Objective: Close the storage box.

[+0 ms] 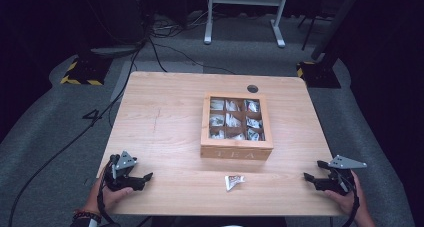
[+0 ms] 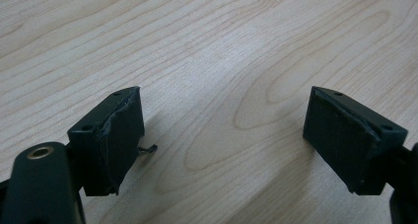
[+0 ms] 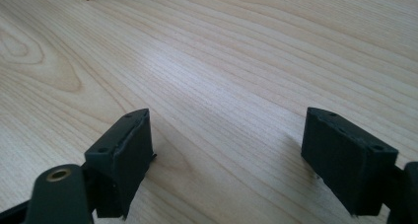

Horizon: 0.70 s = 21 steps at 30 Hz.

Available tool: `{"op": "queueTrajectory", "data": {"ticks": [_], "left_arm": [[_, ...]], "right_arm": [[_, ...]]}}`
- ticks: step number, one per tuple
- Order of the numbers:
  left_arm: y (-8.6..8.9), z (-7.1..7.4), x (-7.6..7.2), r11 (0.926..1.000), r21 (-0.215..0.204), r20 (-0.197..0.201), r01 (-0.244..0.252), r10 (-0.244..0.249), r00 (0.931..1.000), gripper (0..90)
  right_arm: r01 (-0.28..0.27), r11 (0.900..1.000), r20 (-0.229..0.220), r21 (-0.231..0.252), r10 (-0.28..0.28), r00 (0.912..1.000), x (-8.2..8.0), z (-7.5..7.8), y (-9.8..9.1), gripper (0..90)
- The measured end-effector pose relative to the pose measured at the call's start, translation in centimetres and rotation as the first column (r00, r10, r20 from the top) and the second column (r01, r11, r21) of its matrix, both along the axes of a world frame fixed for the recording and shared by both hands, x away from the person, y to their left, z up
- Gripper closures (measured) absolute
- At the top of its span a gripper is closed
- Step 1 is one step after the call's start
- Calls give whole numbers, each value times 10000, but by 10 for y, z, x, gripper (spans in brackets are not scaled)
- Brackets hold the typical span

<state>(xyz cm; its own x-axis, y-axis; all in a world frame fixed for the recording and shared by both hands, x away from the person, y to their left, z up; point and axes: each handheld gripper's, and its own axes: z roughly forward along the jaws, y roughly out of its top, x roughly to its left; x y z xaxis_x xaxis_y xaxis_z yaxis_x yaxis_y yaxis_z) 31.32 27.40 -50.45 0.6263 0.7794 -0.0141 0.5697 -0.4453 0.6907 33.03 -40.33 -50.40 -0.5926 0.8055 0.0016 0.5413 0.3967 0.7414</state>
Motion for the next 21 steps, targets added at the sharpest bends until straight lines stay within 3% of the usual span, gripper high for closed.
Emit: {"op": "queueTrajectory", "data": {"ticks": [21], "left_arm": [[0, 0, 0, 10000, -3, -9, -10, 10, 10000, 160]], "right_arm": [[-7, 10000, 7, -7, 7, 10000, 0, 0, 0, 198]]}}
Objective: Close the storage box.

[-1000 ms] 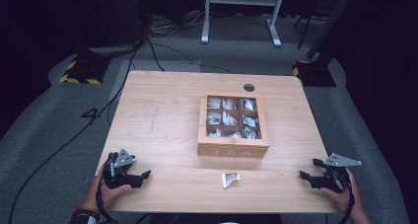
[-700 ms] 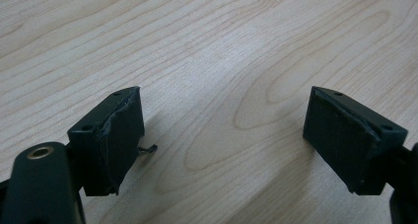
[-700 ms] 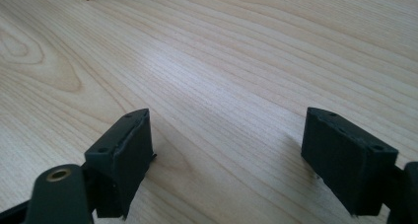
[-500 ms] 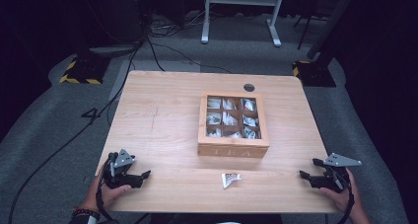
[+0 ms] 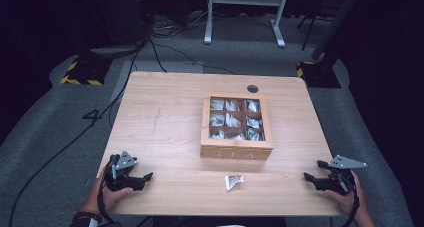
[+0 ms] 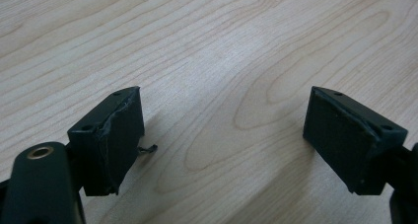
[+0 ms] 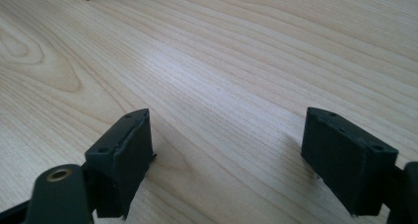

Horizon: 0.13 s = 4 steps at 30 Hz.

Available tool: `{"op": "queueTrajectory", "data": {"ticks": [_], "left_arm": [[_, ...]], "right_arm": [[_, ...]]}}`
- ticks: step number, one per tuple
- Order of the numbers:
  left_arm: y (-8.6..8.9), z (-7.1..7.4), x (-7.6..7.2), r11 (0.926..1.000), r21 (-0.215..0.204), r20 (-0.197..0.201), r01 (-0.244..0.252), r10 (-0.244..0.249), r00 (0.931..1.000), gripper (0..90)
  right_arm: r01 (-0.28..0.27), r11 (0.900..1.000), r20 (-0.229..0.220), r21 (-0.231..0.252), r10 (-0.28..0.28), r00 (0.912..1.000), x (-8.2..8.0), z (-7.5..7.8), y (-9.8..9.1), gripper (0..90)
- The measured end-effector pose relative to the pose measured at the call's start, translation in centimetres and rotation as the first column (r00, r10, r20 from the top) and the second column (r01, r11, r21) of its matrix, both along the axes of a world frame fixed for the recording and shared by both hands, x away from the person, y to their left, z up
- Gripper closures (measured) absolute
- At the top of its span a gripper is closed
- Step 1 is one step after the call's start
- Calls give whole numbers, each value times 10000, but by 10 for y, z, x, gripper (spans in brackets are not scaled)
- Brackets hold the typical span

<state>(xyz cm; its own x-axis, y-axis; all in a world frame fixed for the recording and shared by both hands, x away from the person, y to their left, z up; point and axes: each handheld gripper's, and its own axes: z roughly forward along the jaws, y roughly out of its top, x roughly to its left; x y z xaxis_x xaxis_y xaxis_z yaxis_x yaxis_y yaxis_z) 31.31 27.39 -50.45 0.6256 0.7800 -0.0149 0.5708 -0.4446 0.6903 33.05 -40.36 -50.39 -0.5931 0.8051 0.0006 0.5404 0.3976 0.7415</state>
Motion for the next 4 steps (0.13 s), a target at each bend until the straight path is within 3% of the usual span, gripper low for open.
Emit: {"op": "queueTrajectory", "data": {"ticks": [4], "left_arm": [[0, 0, 0, 10000, -22, -11, -17, 17, 10000, 160]], "right_arm": [[4, 10000, 0, 3, -4, 10000, 0, 0, 0, 198]]}}
